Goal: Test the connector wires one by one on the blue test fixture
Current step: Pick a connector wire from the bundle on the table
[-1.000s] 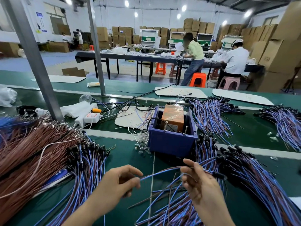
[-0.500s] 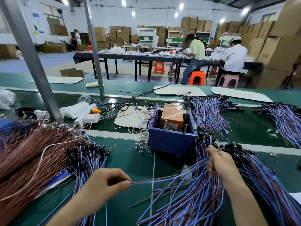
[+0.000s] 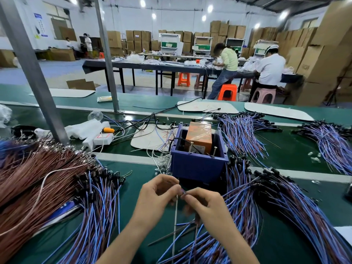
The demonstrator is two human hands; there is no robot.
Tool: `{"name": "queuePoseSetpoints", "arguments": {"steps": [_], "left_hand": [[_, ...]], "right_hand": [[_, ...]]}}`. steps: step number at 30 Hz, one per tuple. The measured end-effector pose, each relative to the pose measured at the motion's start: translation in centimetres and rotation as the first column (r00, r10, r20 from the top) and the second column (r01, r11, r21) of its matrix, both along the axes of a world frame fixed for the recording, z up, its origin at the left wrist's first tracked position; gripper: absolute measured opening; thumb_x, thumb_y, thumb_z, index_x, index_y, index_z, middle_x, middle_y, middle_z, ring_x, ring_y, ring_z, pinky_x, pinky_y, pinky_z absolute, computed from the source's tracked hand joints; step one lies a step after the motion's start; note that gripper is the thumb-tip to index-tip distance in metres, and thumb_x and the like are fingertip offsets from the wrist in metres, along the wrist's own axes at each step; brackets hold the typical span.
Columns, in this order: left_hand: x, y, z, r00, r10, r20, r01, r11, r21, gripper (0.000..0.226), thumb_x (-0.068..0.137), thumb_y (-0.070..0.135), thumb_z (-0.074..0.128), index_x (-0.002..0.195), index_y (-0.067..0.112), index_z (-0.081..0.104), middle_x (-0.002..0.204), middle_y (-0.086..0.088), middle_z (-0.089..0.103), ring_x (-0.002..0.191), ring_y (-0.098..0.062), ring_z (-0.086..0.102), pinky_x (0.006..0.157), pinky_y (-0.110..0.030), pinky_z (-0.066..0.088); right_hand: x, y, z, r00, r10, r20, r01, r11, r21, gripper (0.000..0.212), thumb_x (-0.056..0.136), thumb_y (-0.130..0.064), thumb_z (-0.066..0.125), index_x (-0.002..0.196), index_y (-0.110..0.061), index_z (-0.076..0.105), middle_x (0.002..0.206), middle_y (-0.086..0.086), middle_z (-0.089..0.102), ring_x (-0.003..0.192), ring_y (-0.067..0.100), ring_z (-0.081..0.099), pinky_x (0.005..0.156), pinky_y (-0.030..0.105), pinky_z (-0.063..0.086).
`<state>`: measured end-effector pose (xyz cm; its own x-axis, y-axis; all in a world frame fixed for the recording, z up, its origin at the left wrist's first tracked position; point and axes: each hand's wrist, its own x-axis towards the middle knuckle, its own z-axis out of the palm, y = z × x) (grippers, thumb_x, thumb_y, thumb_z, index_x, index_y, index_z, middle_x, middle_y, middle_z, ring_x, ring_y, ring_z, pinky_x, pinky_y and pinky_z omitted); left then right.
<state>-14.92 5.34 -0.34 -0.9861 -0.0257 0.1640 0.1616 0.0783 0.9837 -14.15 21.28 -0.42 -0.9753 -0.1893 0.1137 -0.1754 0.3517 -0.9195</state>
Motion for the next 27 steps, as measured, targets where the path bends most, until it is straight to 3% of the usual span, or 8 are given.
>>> {"name": "queuePoseSetpoints", "arguments": {"steps": [5, 9, 14, 18, 20, 23, 27], "left_hand": [[-0.8, 0.6, -1.4, 0.997, -0.004, 0.08, -0.013, 0.979, 0.203, 0.004, 0.082, 0.003, 0.068, 0.08, 0.007, 0.066, 0.068, -0.007, 0.071, 0.056, -0.009, 0.057, 0.054, -0.018, 0.048], [-1.3, 0.7, -2.2, 0.987, 0.028, 0.156, -0.075, 0.95, 0.304, 0.003, 0.08, 0.008, 0.068, 0.078, 0.007, 0.068, 0.066, -0.007, 0.069, 0.052, -0.009, 0.055, 0.052, -0.017, 0.047], [-1.7, -0.4, -3.1, 0.973, -0.03, 0.227, -0.058, 0.926, 0.372, 0.023, 0.07, 0.023, 0.069, 0.085, 0.006, 0.066, 0.07, -0.008, 0.07, 0.051, -0.011, 0.056, 0.05, -0.019, 0.048], [-2.1, -3.0, -4.6, 0.948, -0.105, 0.3, -0.057, 0.873, 0.485, 0.028, 0.077, 0.027, 0.058, 0.097, 0.008, 0.063, 0.075, -0.007, 0.069, 0.055, -0.012, 0.058, 0.052, -0.021, 0.05], [-2.2, -4.0, -5.4, 0.933, -0.158, 0.325, -0.065, 0.81, 0.583, 0.03, 0.079, 0.027, 0.054, 0.101, 0.009, 0.063, 0.079, -0.007, 0.069, 0.059, -0.013, 0.061, 0.056, -0.023, 0.053], [-2.4, -4.5, -5.9, 0.916, -0.214, 0.34, -0.119, 0.664, 0.739, 0.028, 0.078, 0.025, 0.053, 0.094, 0.009, 0.07, 0.078, -0.008, 0.069, 0.06, -0.015, 0.063, 0.057, -0.024, 0.056], [-2.7, -4.5, -5.9, 0.909, -0.238, 0.341, -0.151, 0.576, 0.803, 0.029, 0.078, 0.023, 0.052, 0.081, 0.009, 0.077, 0.075, -0.009, 0.069, 0.058, -0.016, 0.064, 0.057, -0.025, 0.056]], "right_hand": [[-0.6, -0.2, -0.6, 0.99, -0.033, 0.14, 0.072, 0.957, -0.281, 0.015, 0.093, -0.014, 0.06, 0.083, -0.013, 0.071, 0.069, 0.012, 0.071, 0.057, 0.019, 0.064, 0.045, 0.022, 0.045], [-1.2, -0.8, -0.9, 0.972, -0.141, 0.187, 0.207, 0.89, -0.406, 0.018, 0.094, -0.013, 0.057, 0.081, -0.011, 0.068, 0.068, 0.011, 0.07, 0.052, 0.02, 0.06, 0.042, 0.026, 0.044], [-2.7, -1.5, -1.3, 0.933, -0.303, 0.196, 0.358, 0.837, -0.414, 0.017, 0.096, -0.013, 0.054, 0.084, -0.006, 0.063, 0.052, -0.004, 0.05, 0.04, 0.011, 0.041, 0.038, 0.021, 0.032], [-4.3, -2.1, -1.1, 0.828, -0.556, 0.068, 0.546, 0.774, -0.32, 0.017, 0.097, -0.022, 0.053, 0.082, -0.016, 0.06, 0.055, -0.002, 0.054, 0.054, 0.021, 0.05, 0.049, 0.033, 0.041], [-5.0, -2.8, -0.9, 0.726, -0.687, 0.03, 0.656, 0.679, -0.329, 0.016, 0.098, -0.025, 0.051, 0.084, -0.022, 0.057, 0.063, 0.003, 0.059, 0.068, 0.03, 0.057, 0.059, 0.041, 0.05], [-6.1, -3.9, -0.4, 0.59, -0.8, 0.108, 0.747, 0.491, -0.449, 0.009, 0.1, -0.022, 0.048, 0.092, -0.022, 0.054, 0.069, 0.004, 0.062, 0.068, 0.025, 0.06, 0.065, 0.043, 0.054], [-7.5, -4.8, -0.2, 0.53, -0.815, 0.233, 0.763, 0.339, -0.55, 0.005, 0.101, -0.017, 0.046, 0.097, -0.018, 0.05, 0.067, 0.001, 0.062, 0.053, 0.015, 0.055, 0.056, 0.027, 0.048]]}}
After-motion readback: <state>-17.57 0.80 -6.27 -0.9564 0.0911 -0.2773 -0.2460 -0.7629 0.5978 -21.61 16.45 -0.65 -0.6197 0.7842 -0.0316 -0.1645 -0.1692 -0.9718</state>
